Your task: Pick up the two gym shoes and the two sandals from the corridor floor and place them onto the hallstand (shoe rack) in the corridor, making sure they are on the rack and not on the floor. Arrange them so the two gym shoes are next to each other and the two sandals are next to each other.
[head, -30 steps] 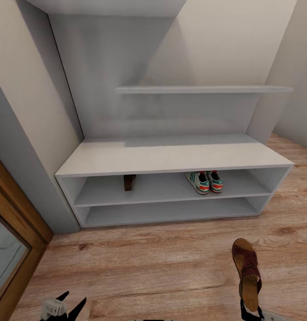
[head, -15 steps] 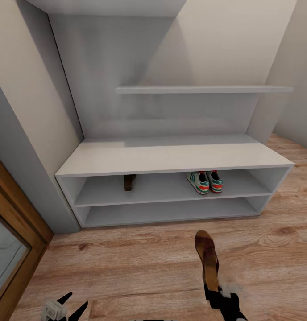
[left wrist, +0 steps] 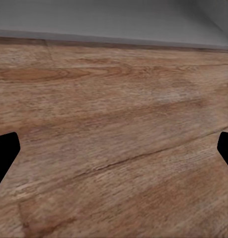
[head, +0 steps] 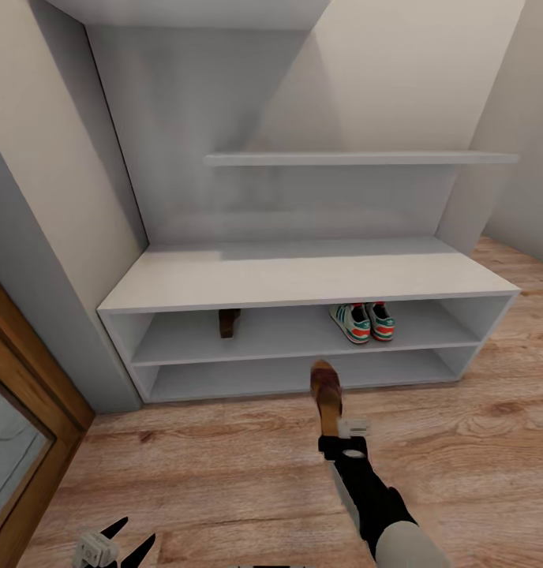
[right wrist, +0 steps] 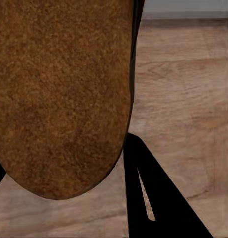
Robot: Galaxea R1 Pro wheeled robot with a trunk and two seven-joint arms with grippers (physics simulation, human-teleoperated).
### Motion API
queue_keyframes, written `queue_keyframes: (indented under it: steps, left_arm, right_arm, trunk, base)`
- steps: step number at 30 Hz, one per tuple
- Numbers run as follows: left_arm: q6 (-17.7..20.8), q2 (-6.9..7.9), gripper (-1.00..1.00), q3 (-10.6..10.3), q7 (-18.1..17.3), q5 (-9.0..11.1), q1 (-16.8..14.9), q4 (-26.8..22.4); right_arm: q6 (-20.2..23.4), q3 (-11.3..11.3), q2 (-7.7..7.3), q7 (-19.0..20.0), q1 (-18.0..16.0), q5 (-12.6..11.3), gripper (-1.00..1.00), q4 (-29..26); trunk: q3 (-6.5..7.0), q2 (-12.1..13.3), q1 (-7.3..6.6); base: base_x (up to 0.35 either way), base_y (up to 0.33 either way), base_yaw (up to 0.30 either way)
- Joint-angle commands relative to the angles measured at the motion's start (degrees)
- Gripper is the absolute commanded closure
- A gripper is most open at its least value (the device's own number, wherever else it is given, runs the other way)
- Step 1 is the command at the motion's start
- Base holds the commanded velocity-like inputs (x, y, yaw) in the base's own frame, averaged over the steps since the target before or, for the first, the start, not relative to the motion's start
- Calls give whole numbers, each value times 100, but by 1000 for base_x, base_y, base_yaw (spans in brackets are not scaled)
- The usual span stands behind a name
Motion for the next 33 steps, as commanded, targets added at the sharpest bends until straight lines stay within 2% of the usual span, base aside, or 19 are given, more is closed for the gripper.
queue_keyframes:
  steps: [1,3,8,11,16,22,33]
  left_arm:
    - [-24,0,-100,4,-25,11,-4,6]
    - [-24,0,-100,-12,-25,11,-4,6]
    - [-24,0,-100,-15,-25,11,-4,3]
    - [-24,8,-100,-17,-25,11,-4,-2]
    - [135,-113,-100,-179,19,-11,-78,-163]
    - [-56,-114,-100,4,-14,3,0,32]
    - [-134,-120,-100,20,-16,-22,-2,138]
  right_arm:
    - [81,11,7,-48,-55,24,100,-4]
    - [296,119,7,-203,-364,27,100,7]
    - [791,153,7,-251,-818,15,100,11]
    - [802,165,7,-231,-836,14,100,64]
    - [763,164,7,-219,-1001,3,100,64]
    - [752,192,7,-218,-913,2,100,53]
    - [784,217,7,-218,-910,-3,100,16]
  trunk:
    - [-6,-2,-1]
    - [-6,-2,-1]
    - [-6,-2,-1]
    - [-6,-2,-1]
    - [-6,-2,-1]
    - [-6,-2,-1]
    - [-6,-2,-1]
  base:
    - [0,0,0]
    - [0,0,0]
    - [0,0,0]
    - [0,0,0]
    - [0,0,0]
    - [0,0,0]
    - [0,0,0]
